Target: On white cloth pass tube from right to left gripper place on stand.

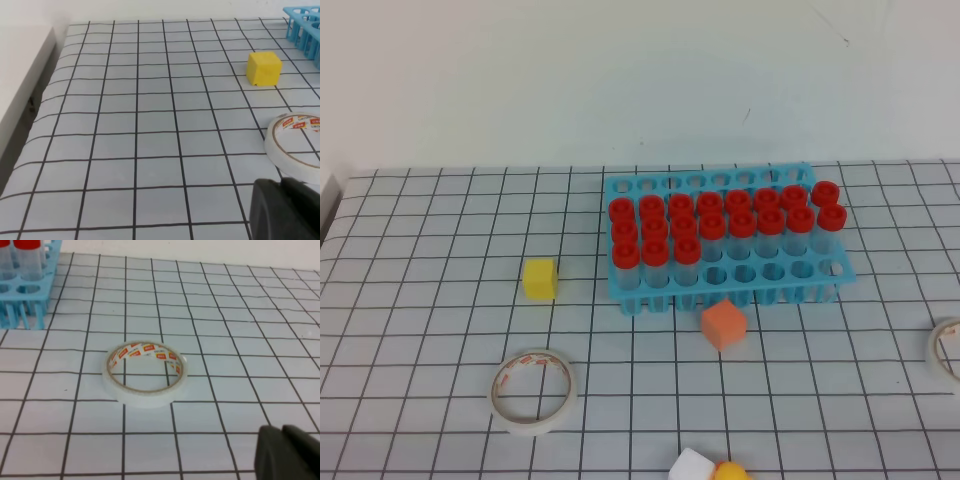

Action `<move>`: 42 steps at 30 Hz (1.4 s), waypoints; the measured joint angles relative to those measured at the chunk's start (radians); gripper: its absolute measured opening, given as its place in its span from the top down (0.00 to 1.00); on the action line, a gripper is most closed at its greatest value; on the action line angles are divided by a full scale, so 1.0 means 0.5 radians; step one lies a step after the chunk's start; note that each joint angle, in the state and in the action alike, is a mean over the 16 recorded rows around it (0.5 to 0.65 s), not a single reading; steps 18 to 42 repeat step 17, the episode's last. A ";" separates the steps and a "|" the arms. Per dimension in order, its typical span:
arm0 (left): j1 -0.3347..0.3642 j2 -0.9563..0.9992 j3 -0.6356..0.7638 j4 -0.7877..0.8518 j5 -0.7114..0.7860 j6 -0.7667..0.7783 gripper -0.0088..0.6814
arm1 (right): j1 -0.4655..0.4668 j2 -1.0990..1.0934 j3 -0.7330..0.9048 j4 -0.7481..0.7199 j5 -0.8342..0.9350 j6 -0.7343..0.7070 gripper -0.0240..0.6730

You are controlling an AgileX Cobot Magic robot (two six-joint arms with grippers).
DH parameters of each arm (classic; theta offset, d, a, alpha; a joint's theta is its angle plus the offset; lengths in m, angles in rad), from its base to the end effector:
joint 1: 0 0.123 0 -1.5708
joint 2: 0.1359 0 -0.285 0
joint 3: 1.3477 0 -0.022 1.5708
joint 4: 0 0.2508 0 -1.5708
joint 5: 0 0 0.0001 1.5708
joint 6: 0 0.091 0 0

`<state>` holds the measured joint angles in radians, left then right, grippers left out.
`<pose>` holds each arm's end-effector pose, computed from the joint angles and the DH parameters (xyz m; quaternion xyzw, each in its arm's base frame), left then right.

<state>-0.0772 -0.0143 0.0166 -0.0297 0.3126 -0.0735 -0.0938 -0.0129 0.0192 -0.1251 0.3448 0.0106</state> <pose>0.0535 -0.0050 0.1801 -0.0068 0.7828 -0.0592 0.6194 0.0526 -0.0088 0.1766 0.0075 0.7931 -0.0777 0.6040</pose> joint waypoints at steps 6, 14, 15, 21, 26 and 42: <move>0.000 0.000 0.000 0.000 0.000 0.000 0.99 | 0.000 0.000 0.000 0.006 0.000 0.005 0.97; 0.000 0.000 0.000 0.000 0.000 0.000 0.99 | 0.000 0.000 0.000 0.024 0.000 0.006 0.97; 0.000 0.000 0.000 0.000 0.000 0.000 0.99 | 0.000 0.000 0.000 0.025 0.000 0.006 0.97; 0.000 0.000 0.000 0.000 0.000 0.000 0.99 | 0.000 0.000 0.000 0.029 0.000 0.006 0.97; 0.000 0.000 0.000 0.000 0.000 0.000 0.99 | 0.000 0.000 0.000 0.029 0.000 0.006 0.97; 0.000 0.000 0.000 0.000 0.000 0.000 0.99 | 0.000 0.000 0.000 0.029 0.000 0.006 0.97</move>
